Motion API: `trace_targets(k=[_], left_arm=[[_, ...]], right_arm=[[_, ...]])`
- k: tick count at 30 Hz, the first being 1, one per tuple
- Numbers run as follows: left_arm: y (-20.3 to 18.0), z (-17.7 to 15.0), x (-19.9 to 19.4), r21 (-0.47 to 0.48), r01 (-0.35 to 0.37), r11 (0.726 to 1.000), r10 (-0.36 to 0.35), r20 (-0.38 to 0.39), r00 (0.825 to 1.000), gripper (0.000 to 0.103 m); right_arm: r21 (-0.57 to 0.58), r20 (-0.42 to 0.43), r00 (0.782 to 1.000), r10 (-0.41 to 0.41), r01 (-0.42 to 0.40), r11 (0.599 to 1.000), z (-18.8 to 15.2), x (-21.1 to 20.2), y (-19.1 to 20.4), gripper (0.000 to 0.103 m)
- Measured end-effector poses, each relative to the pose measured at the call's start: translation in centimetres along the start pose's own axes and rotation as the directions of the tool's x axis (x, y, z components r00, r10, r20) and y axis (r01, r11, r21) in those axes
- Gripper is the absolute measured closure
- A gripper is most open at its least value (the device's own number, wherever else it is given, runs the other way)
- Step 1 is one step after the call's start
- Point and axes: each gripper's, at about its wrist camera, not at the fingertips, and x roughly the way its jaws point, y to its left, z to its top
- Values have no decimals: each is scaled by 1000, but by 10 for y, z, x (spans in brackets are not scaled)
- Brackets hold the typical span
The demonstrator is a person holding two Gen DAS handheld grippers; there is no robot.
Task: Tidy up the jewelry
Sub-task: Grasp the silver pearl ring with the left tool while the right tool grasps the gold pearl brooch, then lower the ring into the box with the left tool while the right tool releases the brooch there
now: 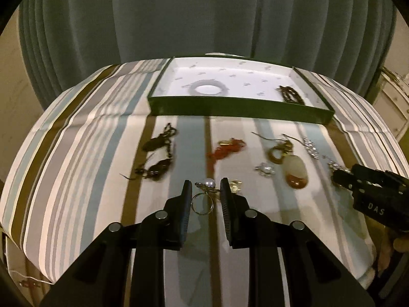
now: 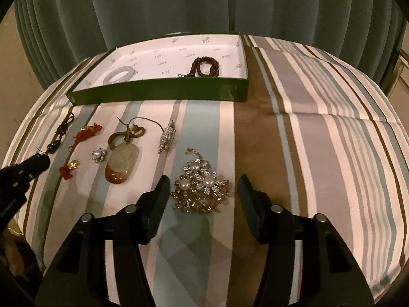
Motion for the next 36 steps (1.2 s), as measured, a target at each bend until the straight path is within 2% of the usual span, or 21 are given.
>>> trace_targets(k=[5, 8, 23, 36], left_arm=[[8, 0, 5, -19, -12, 1000, 12, -6, 1000, 80], [9, 1, 7, -23, -14, 1000, 14, -13, 1000, 80], [7, 0, 6, -20, -14, 1000, 14, -9, 1000, 80], [0, 19, -9, -4, 9, 1000, -9, 34, 999, 80]], right_arm=[[-42, -3, 1000, -27, 27, 999, -2, 6, 6, 44], [-55, 8, 999, -41, 42, 998, -5, 6, 7, 54], [-33, 29, 1000, 11, -10, 999, -10, -4, 6, 56], [-39, 133, 990, 40, -35, 999, 8, -44, 10, 56]])
